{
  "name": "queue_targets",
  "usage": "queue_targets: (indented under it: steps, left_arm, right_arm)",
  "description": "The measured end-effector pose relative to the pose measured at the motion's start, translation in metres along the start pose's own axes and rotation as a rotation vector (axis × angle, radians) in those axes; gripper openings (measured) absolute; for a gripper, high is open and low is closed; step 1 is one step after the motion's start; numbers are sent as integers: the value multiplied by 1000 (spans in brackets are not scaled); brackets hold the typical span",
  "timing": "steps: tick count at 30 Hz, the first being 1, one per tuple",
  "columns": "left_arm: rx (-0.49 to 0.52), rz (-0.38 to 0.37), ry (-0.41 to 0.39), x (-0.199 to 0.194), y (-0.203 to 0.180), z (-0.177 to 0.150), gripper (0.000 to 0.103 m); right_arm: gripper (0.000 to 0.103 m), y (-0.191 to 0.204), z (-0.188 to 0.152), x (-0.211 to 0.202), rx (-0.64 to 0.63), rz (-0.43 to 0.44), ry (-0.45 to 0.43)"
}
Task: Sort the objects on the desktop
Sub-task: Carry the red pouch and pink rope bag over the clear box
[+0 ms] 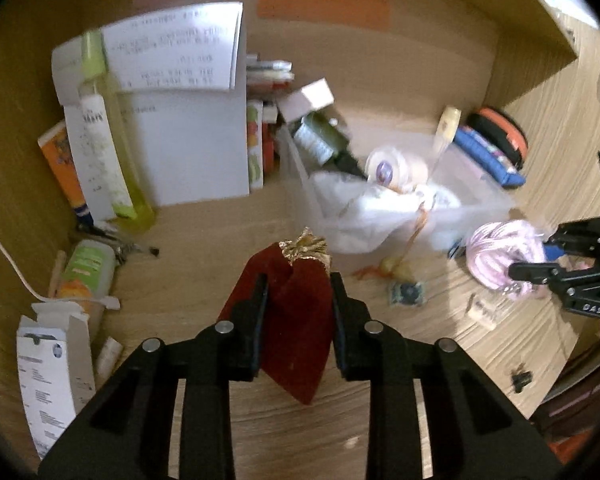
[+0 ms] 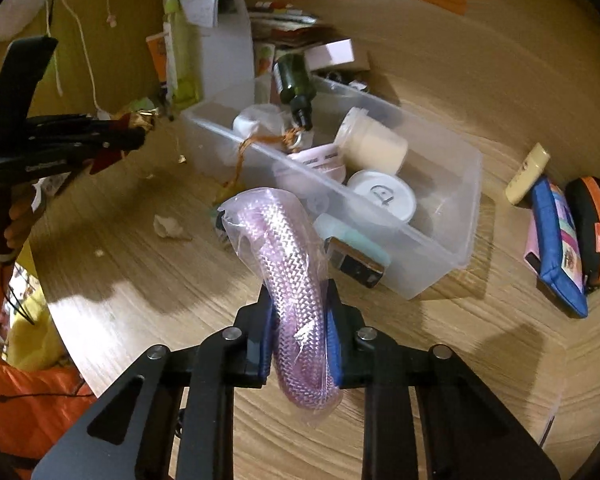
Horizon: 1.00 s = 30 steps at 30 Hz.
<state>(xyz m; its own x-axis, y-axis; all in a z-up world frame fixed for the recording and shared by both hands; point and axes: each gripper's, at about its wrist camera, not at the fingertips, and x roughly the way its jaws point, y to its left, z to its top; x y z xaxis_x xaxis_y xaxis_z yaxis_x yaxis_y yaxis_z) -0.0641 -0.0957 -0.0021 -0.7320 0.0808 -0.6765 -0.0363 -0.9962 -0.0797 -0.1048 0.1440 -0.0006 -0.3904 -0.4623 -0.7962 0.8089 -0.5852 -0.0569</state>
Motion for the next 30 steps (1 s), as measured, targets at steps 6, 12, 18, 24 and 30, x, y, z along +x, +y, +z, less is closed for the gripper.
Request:
queue_targets:
  steps: [6, 12, 18, 24, 30]
  left_arm:
    - [-5, -43, -74, -18, -10, 15, 27]
    - [3, -71, -117, -27, -21, 27, 27]
    - [18, -102, -148, -29, -33, 42, 27]
    - [10, -145, -166, -23, -39, 60, 27]
    - [9, -160, -163, -6, -42, 75, 27]
  right_arm:
    - [19, -5, 3, -18, 14, -12, -37]
    - [19, -13, 12, -40, 28, -30, -92]
    - [19, -23, 23, -54, 50, -50, -139]
    - [19, -37, 36, -62, 79, -65, -190]
    - [19, -52, 49, -57, 109, -71, -208]
